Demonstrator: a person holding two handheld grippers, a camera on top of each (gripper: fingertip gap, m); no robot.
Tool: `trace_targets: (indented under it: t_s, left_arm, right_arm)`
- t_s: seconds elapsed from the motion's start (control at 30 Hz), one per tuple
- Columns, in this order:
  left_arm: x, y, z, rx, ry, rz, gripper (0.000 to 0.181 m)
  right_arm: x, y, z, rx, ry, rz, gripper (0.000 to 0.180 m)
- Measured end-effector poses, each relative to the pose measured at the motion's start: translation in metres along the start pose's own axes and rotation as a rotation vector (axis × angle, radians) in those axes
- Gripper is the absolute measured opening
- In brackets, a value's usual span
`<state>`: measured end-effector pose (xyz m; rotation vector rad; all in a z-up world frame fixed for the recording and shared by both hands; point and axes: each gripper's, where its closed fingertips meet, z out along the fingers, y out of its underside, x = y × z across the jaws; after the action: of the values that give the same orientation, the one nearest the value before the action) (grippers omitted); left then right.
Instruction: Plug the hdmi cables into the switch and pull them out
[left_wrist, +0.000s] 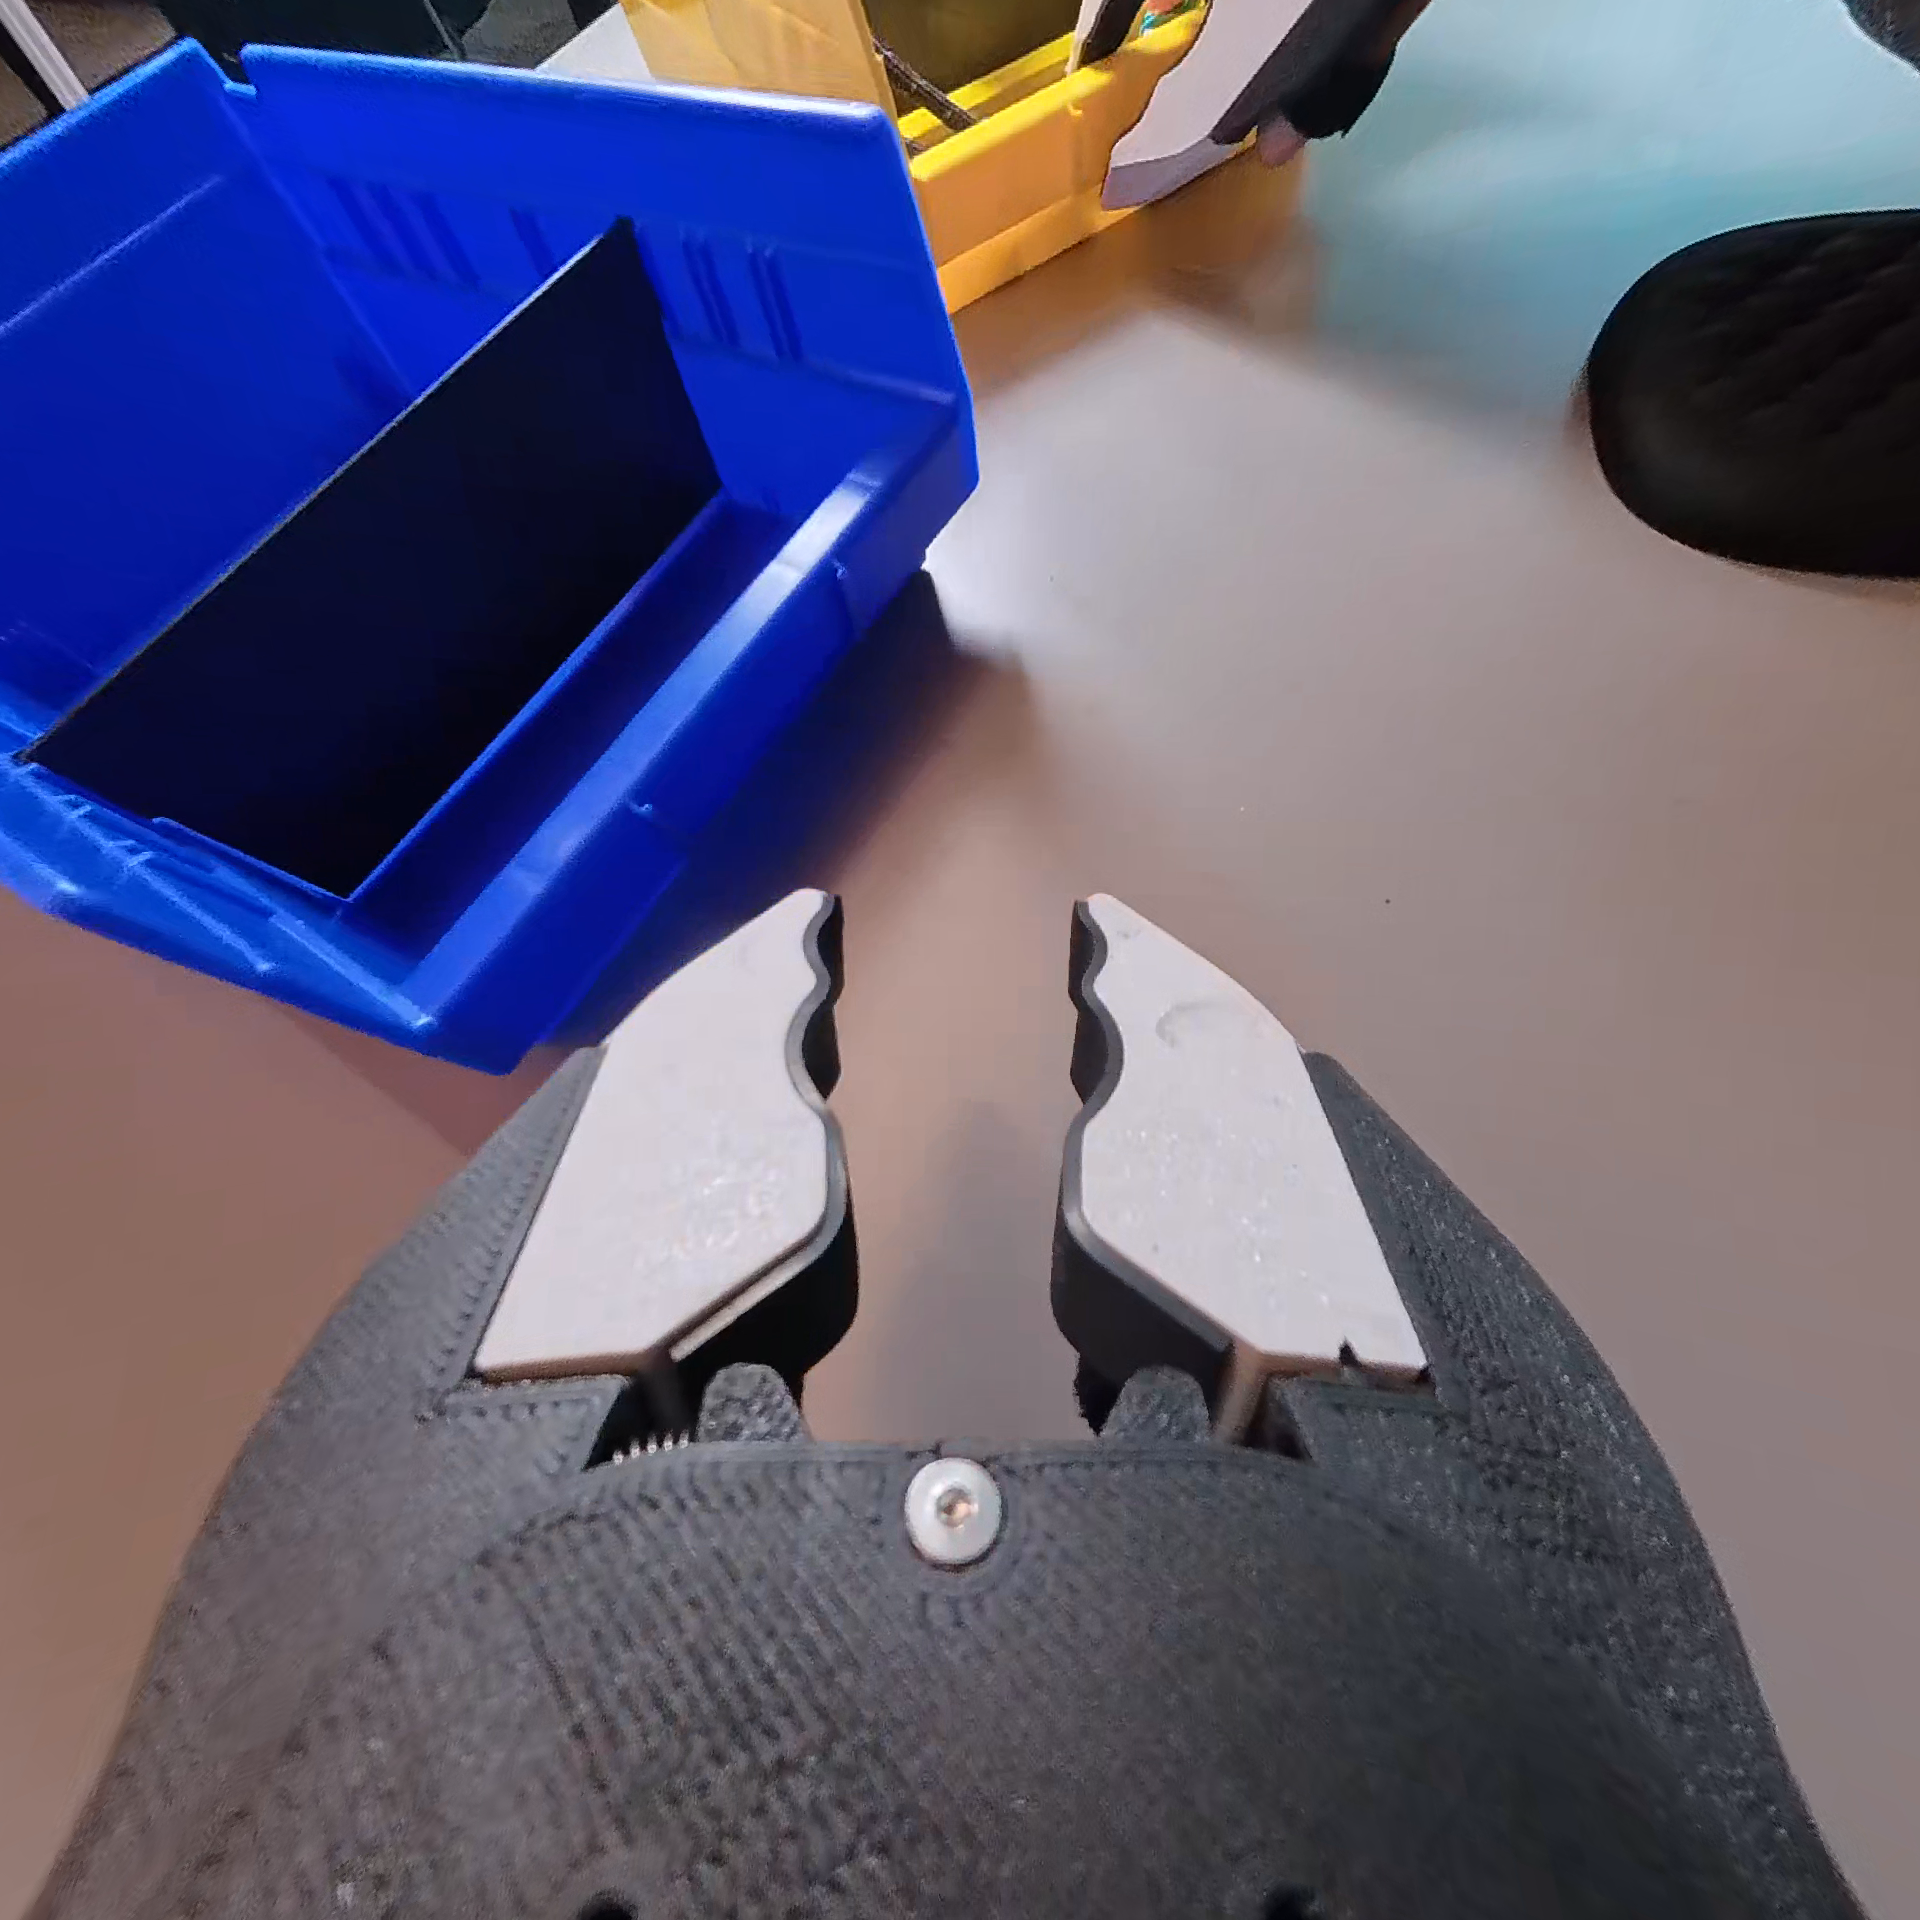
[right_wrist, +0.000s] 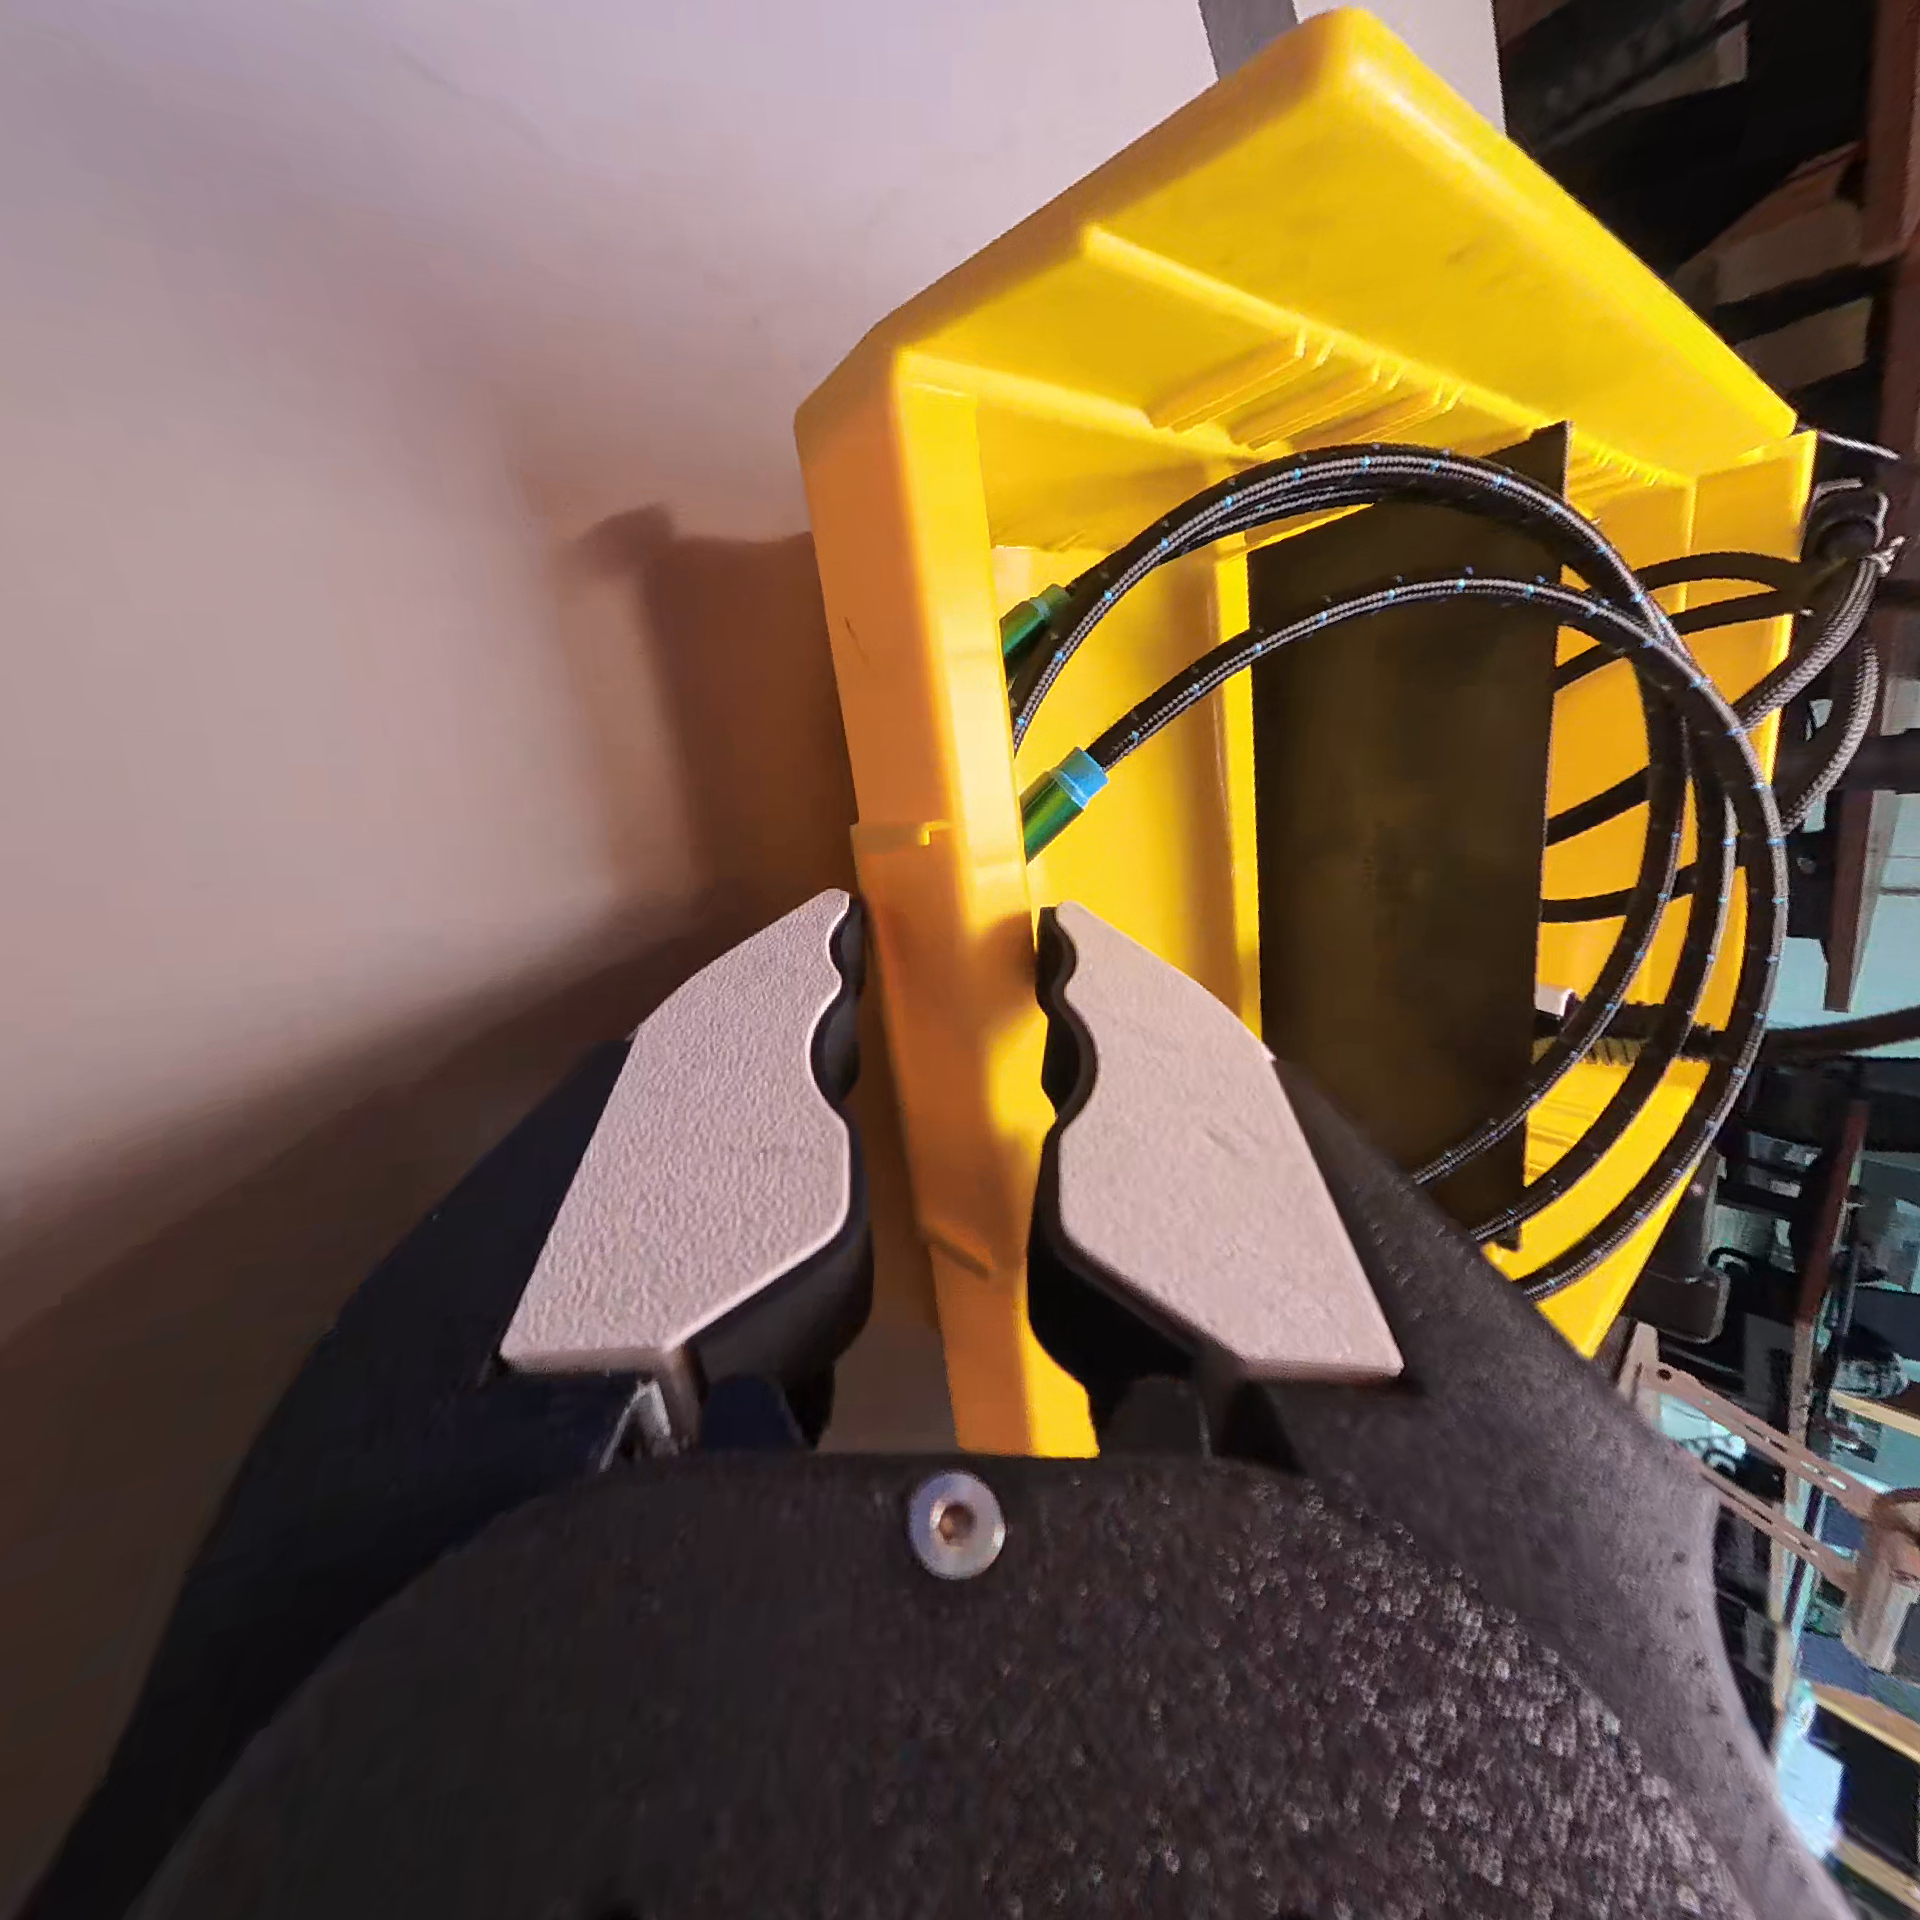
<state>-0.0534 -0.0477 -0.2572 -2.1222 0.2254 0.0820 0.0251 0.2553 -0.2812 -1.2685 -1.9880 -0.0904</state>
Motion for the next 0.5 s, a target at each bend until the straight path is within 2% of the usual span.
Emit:
trace_targets:
  t_s: [0.03, 0.33, 0.5]
  left_arm:
    - [0.002, -0.001, 0.001, 0.003, 0.006, 0.000, 0.042]
    - [0.023, -0.017, 0.015, 0.031, 0.051, -0.040, 0.042]
    - [0.038, -0.045, 0.030, 0.100, 0.058, -0.118, 0.042]
  right_arm:
    - [-0.003, -0.001, -0.002, 0.006, -0.003, -0.011, 0.031]
    - [-0.076, -0.033, -0.054, 0.124, -0.059, -0.114, 0.029]
    - [-0.114, -0.047, -0.098, 0.241, -0.131, -0.039, 0.026]
